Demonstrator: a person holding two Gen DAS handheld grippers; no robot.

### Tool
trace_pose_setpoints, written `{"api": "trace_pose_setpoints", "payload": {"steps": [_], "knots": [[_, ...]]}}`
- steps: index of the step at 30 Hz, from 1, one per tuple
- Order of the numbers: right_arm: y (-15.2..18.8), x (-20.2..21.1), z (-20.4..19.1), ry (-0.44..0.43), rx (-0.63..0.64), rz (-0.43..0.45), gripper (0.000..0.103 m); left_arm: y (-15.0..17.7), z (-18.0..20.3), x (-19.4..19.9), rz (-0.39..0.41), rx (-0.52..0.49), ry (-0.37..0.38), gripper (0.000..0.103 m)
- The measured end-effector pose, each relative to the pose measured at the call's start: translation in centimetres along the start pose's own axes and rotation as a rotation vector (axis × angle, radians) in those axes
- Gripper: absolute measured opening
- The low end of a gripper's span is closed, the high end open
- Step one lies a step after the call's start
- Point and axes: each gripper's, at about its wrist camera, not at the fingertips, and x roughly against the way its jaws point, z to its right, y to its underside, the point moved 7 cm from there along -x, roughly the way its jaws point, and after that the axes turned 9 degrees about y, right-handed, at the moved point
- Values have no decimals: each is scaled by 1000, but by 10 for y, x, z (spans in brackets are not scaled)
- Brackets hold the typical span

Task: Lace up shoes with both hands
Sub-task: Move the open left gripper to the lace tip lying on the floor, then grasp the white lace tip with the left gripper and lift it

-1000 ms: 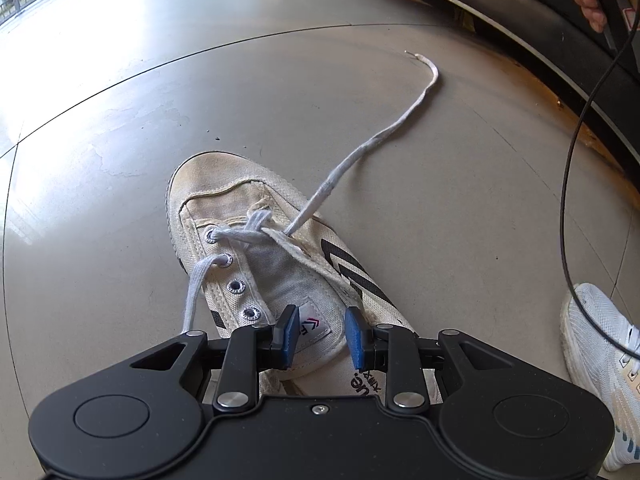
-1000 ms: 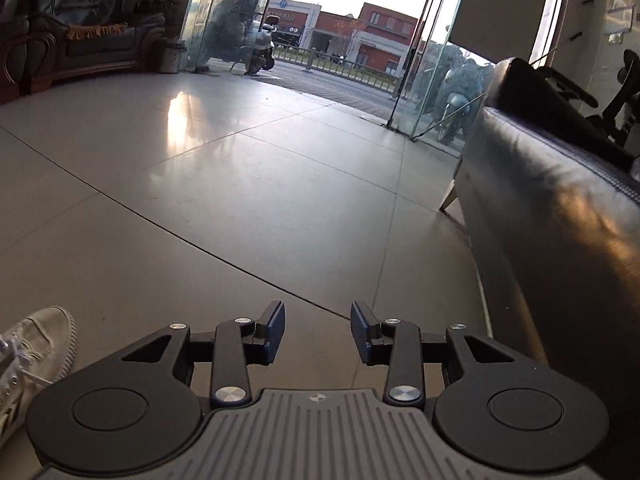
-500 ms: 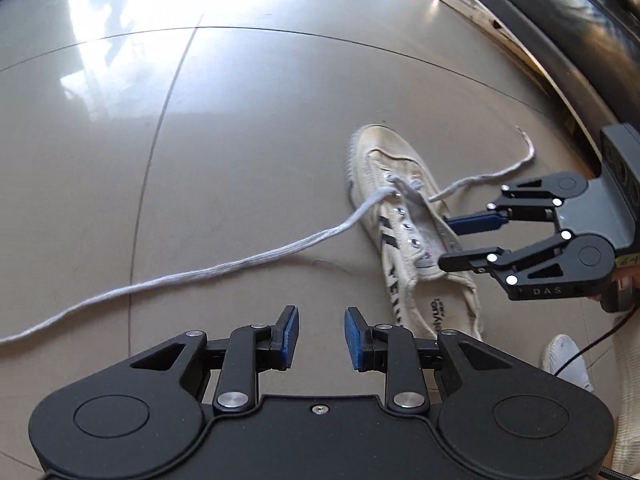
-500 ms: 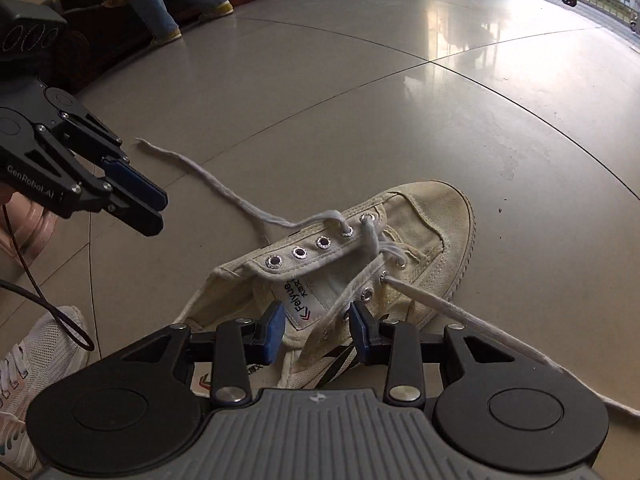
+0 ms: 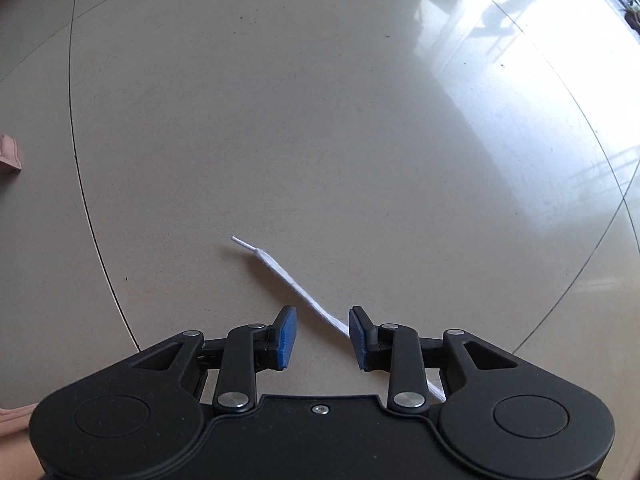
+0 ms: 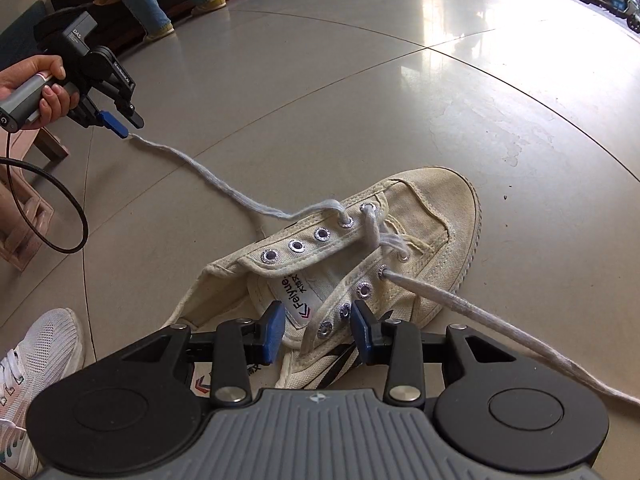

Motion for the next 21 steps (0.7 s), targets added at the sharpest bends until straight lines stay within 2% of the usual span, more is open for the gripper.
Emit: {"api": "trace_pose_setpoints", "payload": {"steps": [2, 11, 17, 21], "knots": [[1, 0, 0, 1, 0, 2, 40, -4, -8, -6, -5, 58, -3, 31], [5, 12, 1, -2, 9, 4, 40, -17, -21, -13, 24, 131, -38, 33], [5, 15, 1, -2, 9, 6, 39, -19, -21, -11, 51, 120, -69, 33], [4, 18, -1, 2, 11, 6, 39, -14, -12, -11, 59, 86, -91, 27]]}}
